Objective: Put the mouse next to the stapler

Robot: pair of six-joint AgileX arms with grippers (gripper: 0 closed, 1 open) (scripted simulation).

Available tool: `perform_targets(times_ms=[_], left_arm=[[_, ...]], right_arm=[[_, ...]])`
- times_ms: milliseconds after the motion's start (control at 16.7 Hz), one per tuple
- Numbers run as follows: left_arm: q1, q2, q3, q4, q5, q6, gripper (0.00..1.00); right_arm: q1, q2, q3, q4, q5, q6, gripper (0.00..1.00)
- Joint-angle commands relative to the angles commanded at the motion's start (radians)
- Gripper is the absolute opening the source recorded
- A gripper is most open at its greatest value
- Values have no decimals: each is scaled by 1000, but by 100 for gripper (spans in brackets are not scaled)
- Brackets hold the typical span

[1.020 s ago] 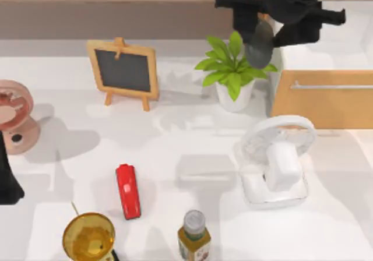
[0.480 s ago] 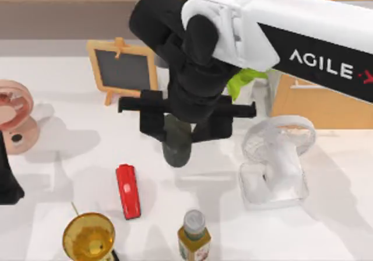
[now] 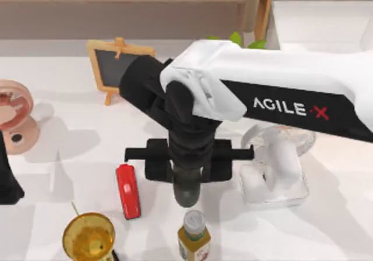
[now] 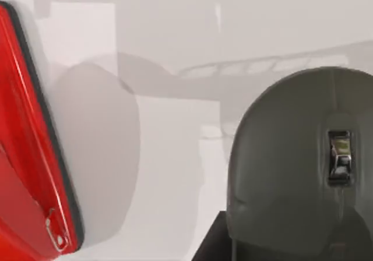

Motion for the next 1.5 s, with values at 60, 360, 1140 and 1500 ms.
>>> perform_targets(times_ms=[60, 360, 1140, 1500], left_arm=[[0, 0, 0, 0, 0, 0, 100], [0, 0, 0, 0, 0, 0, 100], [0, 0, 0, 0, 0, 0, 100], [0, 0, 0, 0, 0, 0, 100]], right_arm=[[-5, 3, -7, 4, 9, 2, 0], [-8, 5, -11, 7, 14, 4, 0], [7, 10, -3, 21, -19, 58, 0], [3, 4, -9, 28, -37, 45, 0]])
